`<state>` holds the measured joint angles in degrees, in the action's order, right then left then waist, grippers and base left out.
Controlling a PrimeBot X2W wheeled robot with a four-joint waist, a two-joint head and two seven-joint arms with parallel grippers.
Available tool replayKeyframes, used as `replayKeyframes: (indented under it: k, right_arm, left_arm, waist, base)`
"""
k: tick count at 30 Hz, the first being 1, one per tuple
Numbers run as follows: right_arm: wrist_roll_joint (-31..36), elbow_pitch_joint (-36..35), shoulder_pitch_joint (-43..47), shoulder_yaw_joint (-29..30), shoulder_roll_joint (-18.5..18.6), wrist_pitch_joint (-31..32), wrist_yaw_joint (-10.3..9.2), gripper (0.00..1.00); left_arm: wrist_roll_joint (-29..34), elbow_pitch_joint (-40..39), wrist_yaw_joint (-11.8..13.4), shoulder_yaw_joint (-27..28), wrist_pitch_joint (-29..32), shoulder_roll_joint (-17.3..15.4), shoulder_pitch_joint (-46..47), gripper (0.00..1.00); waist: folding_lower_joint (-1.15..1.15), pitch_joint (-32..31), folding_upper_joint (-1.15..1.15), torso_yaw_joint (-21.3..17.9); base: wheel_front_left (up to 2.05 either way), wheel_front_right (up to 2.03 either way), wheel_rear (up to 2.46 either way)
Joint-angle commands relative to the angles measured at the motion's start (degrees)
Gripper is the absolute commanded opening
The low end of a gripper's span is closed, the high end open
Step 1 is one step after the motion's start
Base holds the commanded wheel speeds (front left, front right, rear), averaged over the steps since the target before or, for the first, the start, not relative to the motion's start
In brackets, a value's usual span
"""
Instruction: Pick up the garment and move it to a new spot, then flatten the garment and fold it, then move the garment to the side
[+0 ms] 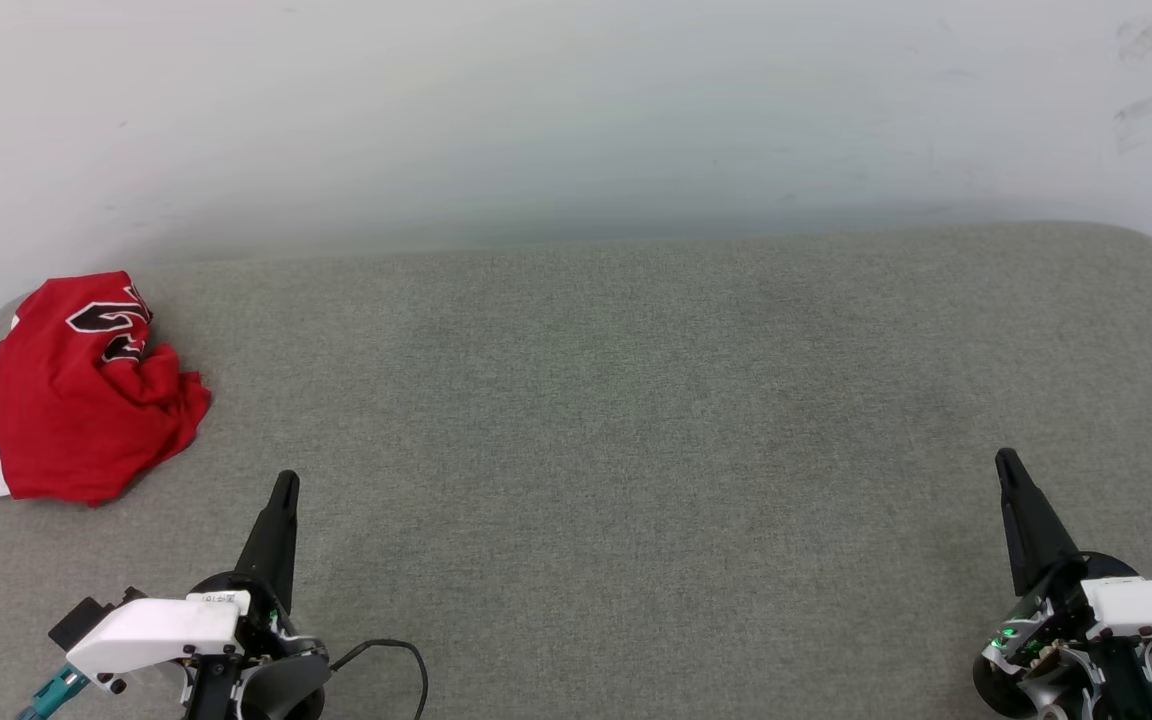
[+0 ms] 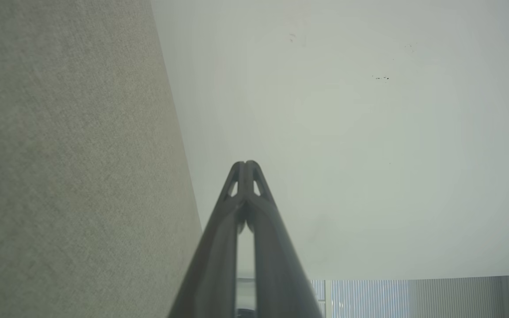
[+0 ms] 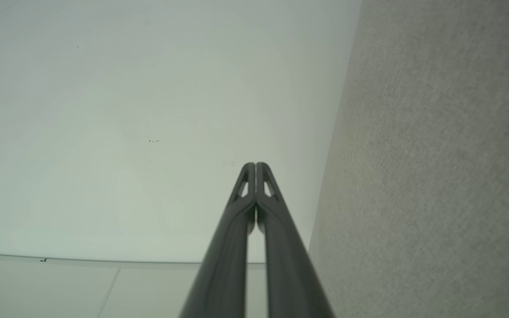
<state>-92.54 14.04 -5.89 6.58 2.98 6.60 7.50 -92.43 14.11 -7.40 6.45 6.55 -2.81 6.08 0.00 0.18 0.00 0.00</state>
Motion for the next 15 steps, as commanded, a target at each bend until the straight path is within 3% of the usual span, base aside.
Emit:
replayKeyframes:
  k: [1,15]
  right_arm:
    - [0.3,0.0,-0.6,0.0,-0.2,0.0,-0.02,0.00]
    - [0.3,0.0,-0.6,0.0,-0.2,0.0,-0.02,0.00]
  left_arm:
    - [0.0,0.0,-0.2,0.1,0.1,-0.1,0.4,0.00]
    - [0.0,0.0,-0.2,0.1,0.1,-0.1,0.4,0.00]
  waist:
    - [0.00,0.0,0.00,0.0]
    - [0.00,0.0,0.00,0.0]
  base:
    - [0.00,0.00,0.00]
    - [0.00,0.00,0.00]
